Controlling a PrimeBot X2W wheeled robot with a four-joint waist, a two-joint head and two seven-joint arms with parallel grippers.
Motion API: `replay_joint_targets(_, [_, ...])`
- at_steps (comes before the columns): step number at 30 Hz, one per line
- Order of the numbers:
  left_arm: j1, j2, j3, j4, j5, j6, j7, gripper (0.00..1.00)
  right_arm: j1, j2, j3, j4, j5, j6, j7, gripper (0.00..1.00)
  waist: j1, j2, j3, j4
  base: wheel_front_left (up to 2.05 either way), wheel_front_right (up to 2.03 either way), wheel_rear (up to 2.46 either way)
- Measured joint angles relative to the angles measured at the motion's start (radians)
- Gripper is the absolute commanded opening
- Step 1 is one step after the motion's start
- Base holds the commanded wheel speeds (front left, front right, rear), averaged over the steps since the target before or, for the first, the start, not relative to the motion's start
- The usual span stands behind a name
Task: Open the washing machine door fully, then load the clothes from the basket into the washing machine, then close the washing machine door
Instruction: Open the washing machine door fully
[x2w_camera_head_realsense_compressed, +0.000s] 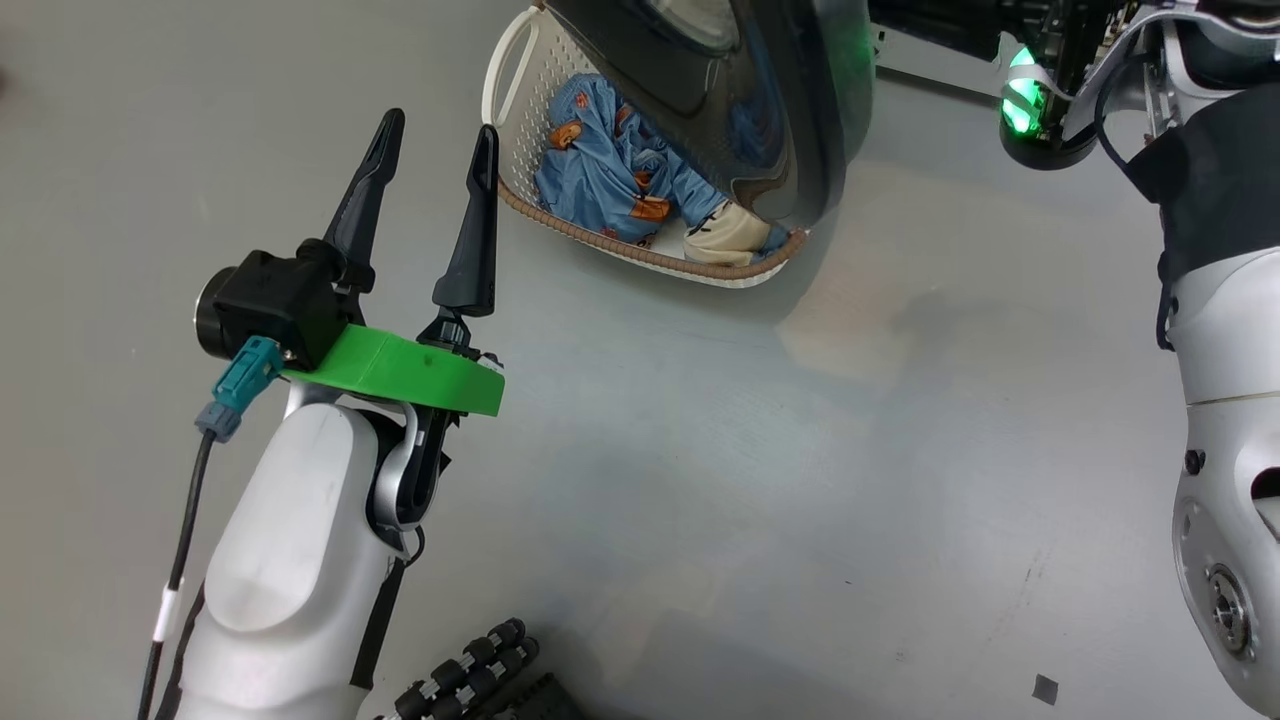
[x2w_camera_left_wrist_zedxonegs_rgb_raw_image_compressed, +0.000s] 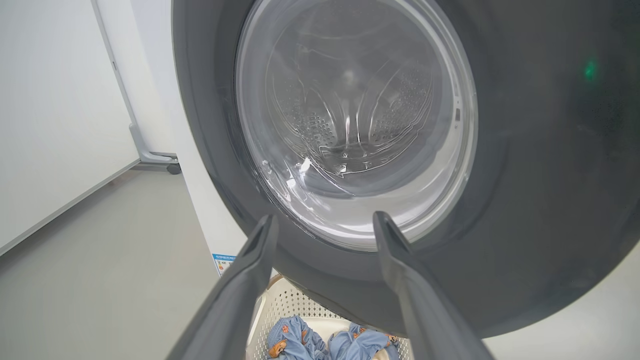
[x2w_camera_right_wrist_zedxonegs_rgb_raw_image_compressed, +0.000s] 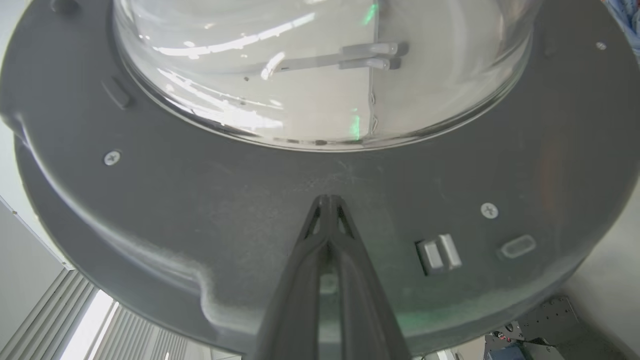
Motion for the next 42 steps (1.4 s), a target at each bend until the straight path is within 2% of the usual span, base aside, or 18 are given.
replay_joint_targets(4, [0.005,0.0,-0.005,-0.001,0.0,0.0,0.0,1.0,0.031,0.003,0.033,-0.015,0.012,-0.003,0.009,0.0,0.0,0.0,0.0,0.005,0.0,0.0,0.0])
replay_joint_targets(13, [0.009,0.0,-0.018,-0.002,-0.001,0.0,0.0,1.0,0.087,0.002,0.129,-0.071,0.141,-0.012,-0.004,0.0,0.0,0.0,-0.003,0.021,0.0,0.0,0.0])
replay_joint_targets(27, [0.014,0.0,-0.032,-0.004,-0.029,0.0,0.0,1.0,0.135,0.001,0.302,-0.13,0.278,-0.014,-0.13,0.0,0.0,0.0,0.008,0.043,0.0,0.0,0.0])
replay_joint_targets(42, [0.014,0.0,-0.026,-0.003,-0.029,0.0,0.0,1.0,0.144,0.001,0.418,-0.147,0.333,-0.021,-0.241,0.0,0.0,0.0,0.015,0.054,0.0,0.0,0.0])
